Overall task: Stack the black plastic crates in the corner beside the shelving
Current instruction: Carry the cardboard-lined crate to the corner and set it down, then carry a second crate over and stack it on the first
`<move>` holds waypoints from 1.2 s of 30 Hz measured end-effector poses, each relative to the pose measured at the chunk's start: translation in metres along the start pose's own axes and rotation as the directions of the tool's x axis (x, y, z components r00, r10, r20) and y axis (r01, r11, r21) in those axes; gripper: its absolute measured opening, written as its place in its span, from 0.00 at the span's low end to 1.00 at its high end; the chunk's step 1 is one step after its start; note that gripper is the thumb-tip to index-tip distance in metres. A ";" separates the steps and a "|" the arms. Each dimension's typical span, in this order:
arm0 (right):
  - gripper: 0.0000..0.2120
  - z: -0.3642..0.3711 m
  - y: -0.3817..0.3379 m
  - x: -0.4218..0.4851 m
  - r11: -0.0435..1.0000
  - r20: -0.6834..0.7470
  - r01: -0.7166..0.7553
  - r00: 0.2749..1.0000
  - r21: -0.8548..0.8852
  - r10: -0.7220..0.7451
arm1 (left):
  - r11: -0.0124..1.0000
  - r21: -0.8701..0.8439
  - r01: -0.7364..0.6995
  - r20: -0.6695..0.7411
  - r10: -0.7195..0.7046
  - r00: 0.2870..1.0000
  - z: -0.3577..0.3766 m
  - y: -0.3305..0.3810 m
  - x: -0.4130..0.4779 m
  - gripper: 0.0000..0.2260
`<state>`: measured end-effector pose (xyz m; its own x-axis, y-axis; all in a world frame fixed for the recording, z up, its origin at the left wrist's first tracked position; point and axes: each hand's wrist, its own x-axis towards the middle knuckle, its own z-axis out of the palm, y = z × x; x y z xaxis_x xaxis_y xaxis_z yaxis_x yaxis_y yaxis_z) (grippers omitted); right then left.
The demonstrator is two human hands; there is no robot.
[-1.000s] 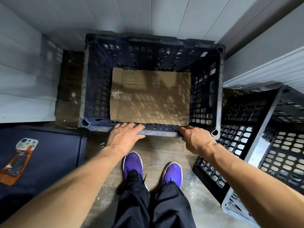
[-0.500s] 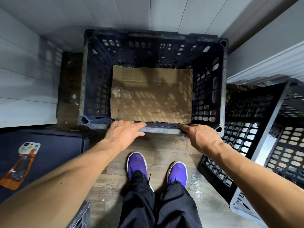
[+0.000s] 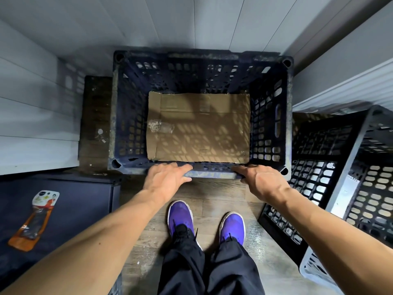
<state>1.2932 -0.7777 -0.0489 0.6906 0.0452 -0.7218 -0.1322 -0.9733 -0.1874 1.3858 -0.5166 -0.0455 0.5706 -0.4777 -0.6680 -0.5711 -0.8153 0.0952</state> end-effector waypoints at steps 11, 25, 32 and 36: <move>0.27 -0.011 -0.013 -0.034 0.998 -0.028 -0.034 0.999 0.054 0.036 | 0.960 -0.195 0.200 -0.050 -0.213 0.976 0.000 0.040 -0.023 0.22; 0.23 -0.058 -0.004 -0.109 0.977 0.044 -0.045 0.998 0.210 0.037 | 0.950 -0.279 0.140 0.011 -0.143 0.990 -0.075 0.129 -0.074 0.21; 0.24 -0.042 0.022 -0.180 0.924 0.117 -0.171 0.983 0.341 0.139 | 0.974 -0.223 0.034 0.091 -0.014 0.996 -0.069 0.166 -0.128 0.21; 0.23 -0.019 0.030 -0.217 0.859 0.156 -0.285 0.958 0.424 0.241 | 0.985 -0.159 -0.069 0.121 0.089 0.989 -0.061 0.184 -0.144 0.21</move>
<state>1.1527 -0.8205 0.1146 0.5185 -0.1561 -0.8407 -0.6124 -0.7540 -0.2377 1.2341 -0.6179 0.1136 0.4416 -0.5051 -0.7415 -0.5078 -0.8221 0.2575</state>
